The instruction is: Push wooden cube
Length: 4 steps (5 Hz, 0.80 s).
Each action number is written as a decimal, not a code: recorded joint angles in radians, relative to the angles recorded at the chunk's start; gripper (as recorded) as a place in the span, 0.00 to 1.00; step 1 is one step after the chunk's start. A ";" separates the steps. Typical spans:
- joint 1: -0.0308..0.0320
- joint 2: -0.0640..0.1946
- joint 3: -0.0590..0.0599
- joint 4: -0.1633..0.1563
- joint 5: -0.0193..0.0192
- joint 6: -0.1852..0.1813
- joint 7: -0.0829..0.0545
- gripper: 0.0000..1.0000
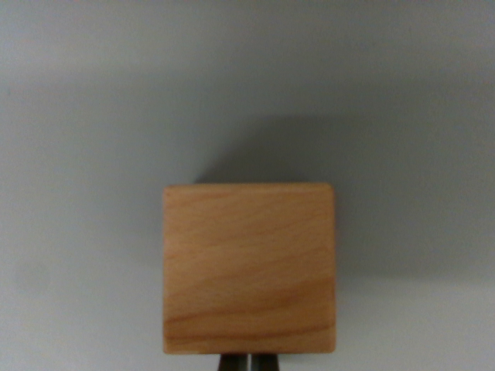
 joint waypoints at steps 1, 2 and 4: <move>0.0000 0.000 0.000 0.000 0.0000 0.000 0.000 1.00; 0.0003 0.027 -0.001 0.044 -0.0014 0.017 0.000 1.00; 0.0005 0.052 -0.002 0.085 -0.0027 0.033 -0.001 1.00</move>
